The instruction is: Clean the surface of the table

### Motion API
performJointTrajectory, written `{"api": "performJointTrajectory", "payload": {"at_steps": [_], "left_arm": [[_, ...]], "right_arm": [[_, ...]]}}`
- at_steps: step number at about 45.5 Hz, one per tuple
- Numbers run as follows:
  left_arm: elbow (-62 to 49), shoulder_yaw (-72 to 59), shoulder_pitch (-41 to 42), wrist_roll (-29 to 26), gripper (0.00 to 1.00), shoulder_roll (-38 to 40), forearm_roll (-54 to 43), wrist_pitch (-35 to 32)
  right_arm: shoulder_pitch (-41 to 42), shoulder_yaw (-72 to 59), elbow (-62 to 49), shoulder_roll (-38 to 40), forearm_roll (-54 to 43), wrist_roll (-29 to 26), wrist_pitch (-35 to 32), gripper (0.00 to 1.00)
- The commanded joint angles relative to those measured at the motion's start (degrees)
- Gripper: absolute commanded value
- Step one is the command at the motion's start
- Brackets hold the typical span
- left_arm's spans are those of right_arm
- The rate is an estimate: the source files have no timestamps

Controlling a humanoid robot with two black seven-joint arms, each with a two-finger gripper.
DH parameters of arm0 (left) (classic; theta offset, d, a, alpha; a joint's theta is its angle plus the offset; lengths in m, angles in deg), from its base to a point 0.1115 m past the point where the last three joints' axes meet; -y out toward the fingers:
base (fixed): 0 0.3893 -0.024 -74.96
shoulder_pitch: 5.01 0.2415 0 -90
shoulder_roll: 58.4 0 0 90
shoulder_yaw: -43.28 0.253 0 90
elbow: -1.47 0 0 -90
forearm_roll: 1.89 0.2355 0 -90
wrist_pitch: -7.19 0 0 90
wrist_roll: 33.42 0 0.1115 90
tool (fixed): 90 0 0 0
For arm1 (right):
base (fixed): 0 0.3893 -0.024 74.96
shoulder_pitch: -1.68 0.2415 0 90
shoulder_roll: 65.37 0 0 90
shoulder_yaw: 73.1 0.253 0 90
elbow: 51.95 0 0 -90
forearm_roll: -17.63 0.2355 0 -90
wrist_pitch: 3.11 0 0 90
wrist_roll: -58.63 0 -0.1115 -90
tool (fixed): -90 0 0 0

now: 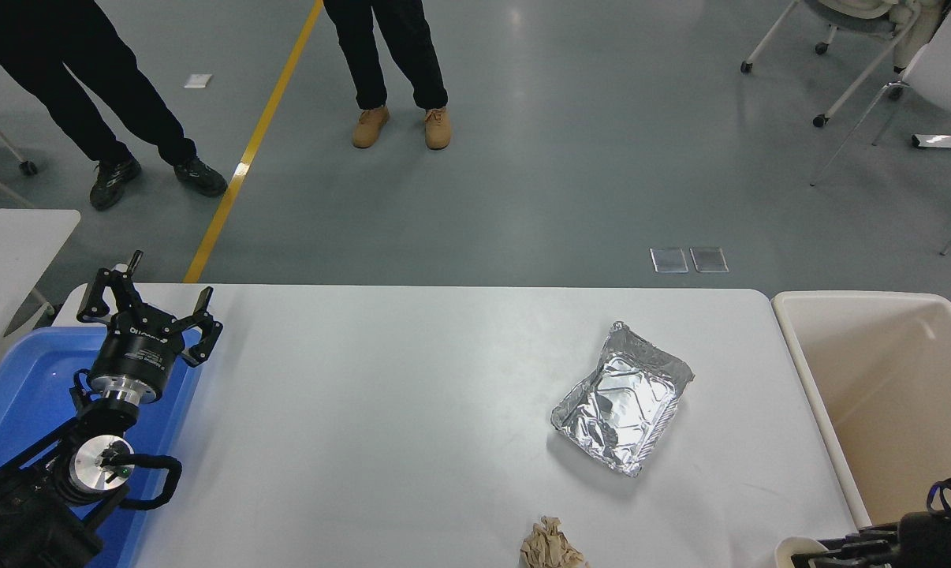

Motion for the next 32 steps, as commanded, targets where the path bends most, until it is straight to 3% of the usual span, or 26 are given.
{"api": "performJointTrajectory", "payload": {"at_steps": [1, 3, 6, 8, 32], "left_arm": [[0.0, 0.0, 0.0, 0.0, 0.99, 0.0, 0.05, 0.0], [0.0, 0.0, 0.0, 0.0, 0.99, 0.0, -0.04, 0.0], [0.0, 0.0, 0.0, 0.0, 0.99, 0.0, -0.04, 0.0], [0.0, 0.0, 0.0, 0.0, 0.99, 0.0, -0.04, 0.0], [0.0, 0.0, 0.0, 0.0, 0.99, 0.0, 0.05, 0.0]], "right_arm": [[0.02, -0.01, -0.52, -0.02, 0.05, 0.12, 0.36, 0.38], [-0.06, -0.01, -0.7, -0.02, 0.05, 0.2, 0.36, 0.34], [-0.15, -0.01, -0.79, -0.02, 0.05, 0.81, 0.27, 0.07], [-0.15, -0.01, -0.79, 0.06, 0.05, 1.26, 0.27, 0.0], [0.9, 1.22, -1.14, 1.82, 0.93, 2.05, 0.36, 0.0]]}}
